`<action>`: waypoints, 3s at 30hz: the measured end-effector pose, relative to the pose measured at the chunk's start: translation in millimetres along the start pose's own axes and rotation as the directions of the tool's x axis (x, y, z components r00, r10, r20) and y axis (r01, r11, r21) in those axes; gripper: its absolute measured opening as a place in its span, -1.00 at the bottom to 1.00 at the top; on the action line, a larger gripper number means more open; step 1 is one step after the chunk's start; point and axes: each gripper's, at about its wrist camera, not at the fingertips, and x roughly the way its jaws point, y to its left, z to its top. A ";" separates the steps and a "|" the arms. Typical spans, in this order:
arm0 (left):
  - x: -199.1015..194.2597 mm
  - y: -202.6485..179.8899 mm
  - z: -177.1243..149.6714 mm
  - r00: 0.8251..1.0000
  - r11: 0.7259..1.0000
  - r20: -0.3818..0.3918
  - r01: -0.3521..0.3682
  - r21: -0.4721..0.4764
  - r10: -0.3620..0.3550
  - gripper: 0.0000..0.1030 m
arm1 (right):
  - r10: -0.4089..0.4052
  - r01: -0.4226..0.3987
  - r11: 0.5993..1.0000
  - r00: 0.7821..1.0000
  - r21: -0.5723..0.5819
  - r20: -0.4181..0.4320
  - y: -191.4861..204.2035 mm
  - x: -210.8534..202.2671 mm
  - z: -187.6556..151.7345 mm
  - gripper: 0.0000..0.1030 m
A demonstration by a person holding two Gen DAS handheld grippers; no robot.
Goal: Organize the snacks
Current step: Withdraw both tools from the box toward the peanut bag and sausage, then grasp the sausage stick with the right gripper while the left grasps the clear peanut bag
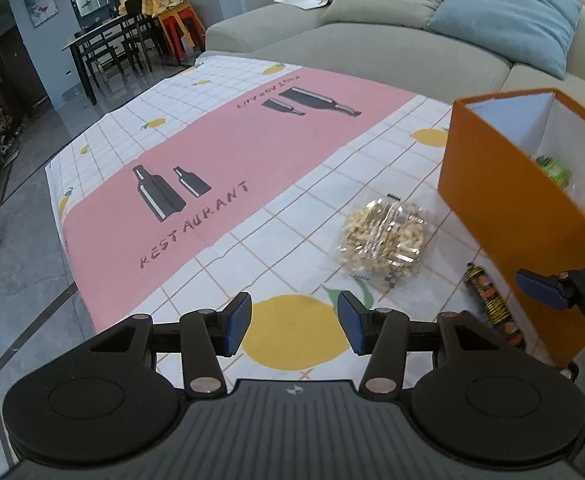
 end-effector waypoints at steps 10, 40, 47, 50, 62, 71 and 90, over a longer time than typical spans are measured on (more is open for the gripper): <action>18.5 2.5 -6.2 0.999 0.999 -0.025 0.042 0.015 -0.041 0.14 | 0.006 0.008 0.995 0.990 0.096 -0.143 -3.7 30.7 -9.2 -0.16; 76.3 -22.1 40.4 0.941 0.921 -0.036 0.338 0.194 -0.337 0.54 | 0.122 -0.110 0.979 0.991 0.173 -0.061 -21.7 49.8 -4.4 -0.59; 96.5 -32.0 44.1 0.946 0.904 -0.057 0.323 0.281 -0.320 0.64 | 0.162 -0.151 0.974 0.985 0.171 -0.053 -23.1 54.4 -3.0 -0.56; 101.0 -29.5 46.9 0.939 0.902 -0.061 0.342 0.263 -0.338 0.75 | 0.174 -0.162 0.969 0.983 0.186 -0.055 -24.2 55.6 -3.2 -0.53; 117.2 -39.0 60.5 0.912 0.902 -0.136 0.404 0.149 -0.386 0.87 | 0.221 -0.206 0.959 0.973 0.194 -0.061 -26.3 56.8 -2.5 -0.30; 114.1 -60.4 48.7 0.961 0.925 -0.157 0.265 0.273 -0.229 0.83 | 0.211 -0.198 0.964 0.975 0.179 -0.062 -27.4 64.1 2.5 -0.31; 27.9 2.3 18.8 0.982 0.990 -0.138 0.118 -0.071 -0.127 0.77 | 0.312 -0.303 0.939 0.949 0.162 -0.035 -37.2 30.7 3.0 -0.59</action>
